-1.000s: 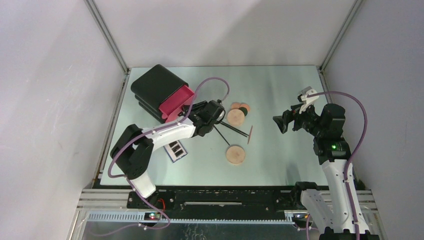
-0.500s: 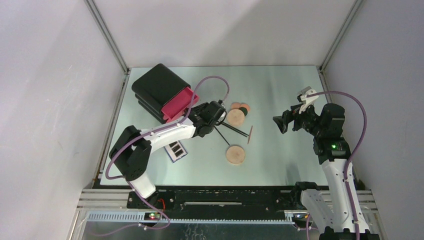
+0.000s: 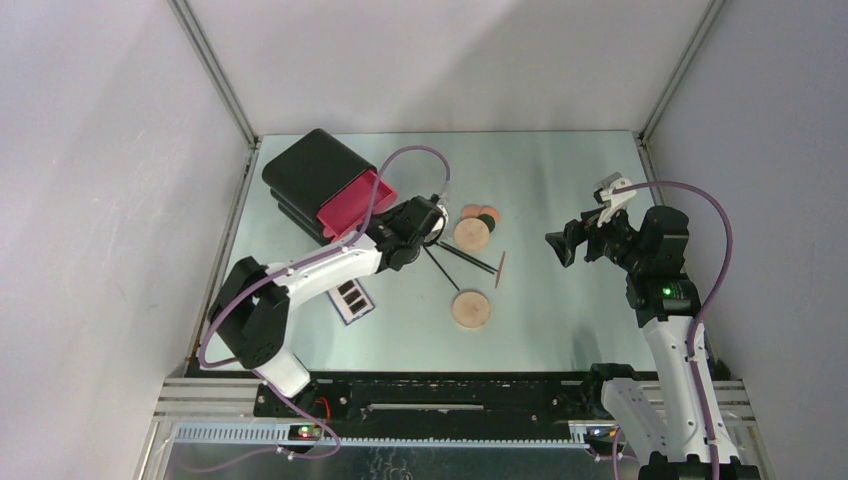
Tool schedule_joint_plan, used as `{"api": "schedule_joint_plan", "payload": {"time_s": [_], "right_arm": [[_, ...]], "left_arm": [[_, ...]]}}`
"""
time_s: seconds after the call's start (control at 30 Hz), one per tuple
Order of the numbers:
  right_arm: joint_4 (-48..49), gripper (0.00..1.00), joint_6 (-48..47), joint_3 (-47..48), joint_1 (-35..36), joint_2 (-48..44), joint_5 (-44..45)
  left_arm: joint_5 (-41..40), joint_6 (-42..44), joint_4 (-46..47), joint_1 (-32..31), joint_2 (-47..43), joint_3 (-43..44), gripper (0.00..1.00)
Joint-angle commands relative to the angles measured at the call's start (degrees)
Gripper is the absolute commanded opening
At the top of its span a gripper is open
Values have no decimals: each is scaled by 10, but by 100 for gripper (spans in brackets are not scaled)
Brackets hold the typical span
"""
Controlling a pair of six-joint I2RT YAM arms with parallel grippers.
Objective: Organize the makeup
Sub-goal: Open the drawer in the storage box.
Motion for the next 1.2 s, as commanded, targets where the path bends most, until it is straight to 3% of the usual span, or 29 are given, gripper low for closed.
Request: {"api": "schedule_joint_plan", "payload": {"time_s": [0.0,0.37,0.6,0.77,0.97,1.17], "right_arm": [[3,100,-13,0,-5,1,-8],[2,100,-15,1,-5,0,-8],[1,100,-16,0,-5,1,-8],[1,100,-16,1,-5,3,-8],[0,100,-17,0,-5,4,-9],[-3,100,-21,0,-7,6,-13]], "left_arm": [[41,-27,-18,3,-27,18,30],[92,-54,-36,0,-29,32,31],[121,-62,-35,-3,-48,32,41],[134,-63,-36,-3,-67,27,57],[209,-53,-40,-3,-125,5,87],[284,-42,-36,-2,-197,-25,94]]}}
